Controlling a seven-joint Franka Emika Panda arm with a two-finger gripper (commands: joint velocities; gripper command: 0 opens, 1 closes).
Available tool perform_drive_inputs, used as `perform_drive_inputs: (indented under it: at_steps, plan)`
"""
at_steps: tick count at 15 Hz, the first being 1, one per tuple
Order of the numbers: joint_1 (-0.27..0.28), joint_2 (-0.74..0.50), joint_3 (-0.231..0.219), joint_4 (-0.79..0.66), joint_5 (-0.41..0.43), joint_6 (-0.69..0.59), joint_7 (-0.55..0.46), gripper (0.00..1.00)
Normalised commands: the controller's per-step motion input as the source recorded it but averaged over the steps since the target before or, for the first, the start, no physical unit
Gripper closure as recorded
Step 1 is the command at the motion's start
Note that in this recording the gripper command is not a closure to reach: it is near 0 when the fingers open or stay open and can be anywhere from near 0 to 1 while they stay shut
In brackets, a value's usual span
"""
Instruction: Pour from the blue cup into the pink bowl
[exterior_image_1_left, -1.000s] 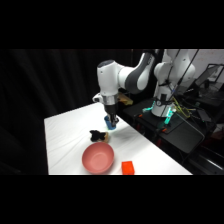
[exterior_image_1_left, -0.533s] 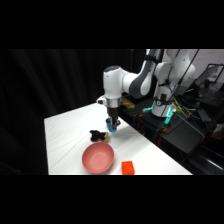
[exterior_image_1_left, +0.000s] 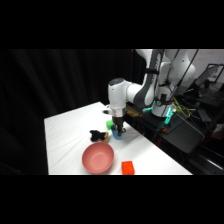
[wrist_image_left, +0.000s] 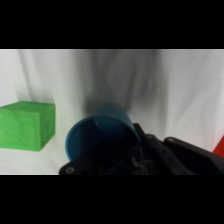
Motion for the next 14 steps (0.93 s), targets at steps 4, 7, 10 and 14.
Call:
perform_drive_inputs:
  at_steps: [4,7,10,14]
  plan:
    - [0.050,0.05,0.010,-0.05,0.104,0.21,-0.11,0.00]
    - [0.112,-0.10,-0.058,-0.13,0.012,0.18,-0.01,0.00]
    - [0.205,-0.19,-0.141,-0.16,-0.139,0.02,0.11,0.00]
    - [0.225,-0.35,-0.174,-0.15,-0.214,-0.27,0.22,0.00]
